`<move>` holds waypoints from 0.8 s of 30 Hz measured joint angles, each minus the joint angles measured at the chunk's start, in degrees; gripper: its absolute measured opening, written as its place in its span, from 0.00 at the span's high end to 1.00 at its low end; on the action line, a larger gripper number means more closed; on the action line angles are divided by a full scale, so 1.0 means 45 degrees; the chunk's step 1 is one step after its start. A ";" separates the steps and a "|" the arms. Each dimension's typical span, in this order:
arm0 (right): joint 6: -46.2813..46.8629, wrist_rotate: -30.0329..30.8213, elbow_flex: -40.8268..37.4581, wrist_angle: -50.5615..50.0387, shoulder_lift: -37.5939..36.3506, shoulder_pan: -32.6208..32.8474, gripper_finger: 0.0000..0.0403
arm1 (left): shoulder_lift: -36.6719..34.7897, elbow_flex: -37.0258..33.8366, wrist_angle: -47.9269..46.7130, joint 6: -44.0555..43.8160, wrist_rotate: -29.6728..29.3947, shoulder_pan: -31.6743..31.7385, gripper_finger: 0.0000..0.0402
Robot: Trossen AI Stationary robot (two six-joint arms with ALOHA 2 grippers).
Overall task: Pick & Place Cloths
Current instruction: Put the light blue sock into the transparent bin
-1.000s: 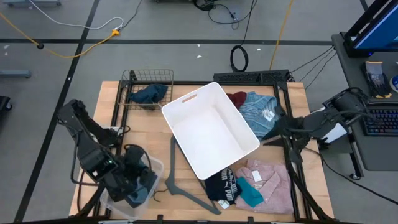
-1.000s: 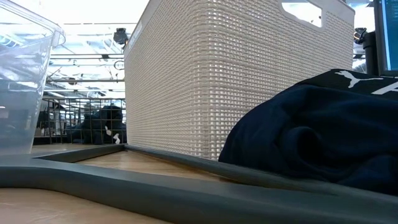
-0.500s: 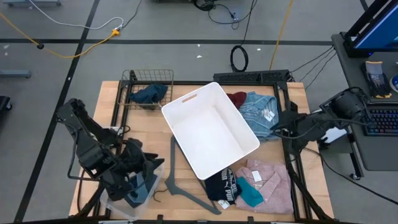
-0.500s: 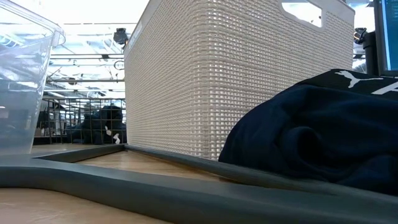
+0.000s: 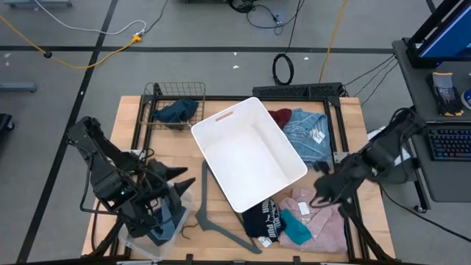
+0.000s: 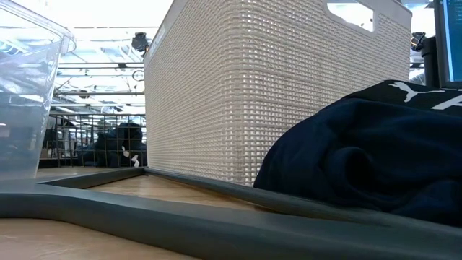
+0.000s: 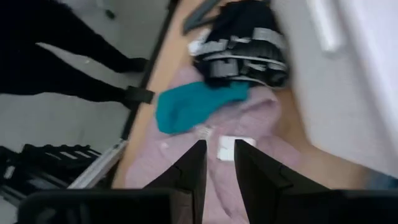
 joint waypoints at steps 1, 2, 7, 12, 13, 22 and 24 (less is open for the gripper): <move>0.0004 -0.0107 -0.0280 0.0426 0.0000 0.0151 0.82 | 0.0000 0.0000 -0.0035 0.0159 -0.0085 0.0000 0.43; 0.0033 -0.0286 -0.0560 0.0848 0.0001 0.0273 0.82 | 0.0000 0.0000 -0.0071 0.0235 -0.0131 0.0000 0.43; 0.0985 -0.1085 -0.1617 0.2274 0.0244 0.0650 0.82 | 0.0000 0.0000 -0.0264 0.0569 -0.0140 0.0000 0.43; 0.3339 -0.1741 -0.2305 0.2776 0.0861 0.0711 0.82 | 0.0000 0.0000 -0.0825 0.0570 0.0100 0.0000 0.43; 0.3884 -0.1759 -0.2392 0.2774 0.0991 0.0706 0.82 | 0.0000 0.0000 -0.0929 0.0547 0.0196 -0.0005 0.43; 0.8359 -0.2634 -0.2826 0.3482 0.1705 0.0862 0.66 | 0.0000 0.0000 -0.1028 0.1083 0.0878 -0.0005 0.43; 0.8936 -0.2494 -0.2830 0.3984 0.1762 0.0975 0.61 | 0.0000 0.0000 -0.1034 0.1213 0.0889 -0.0028 0.43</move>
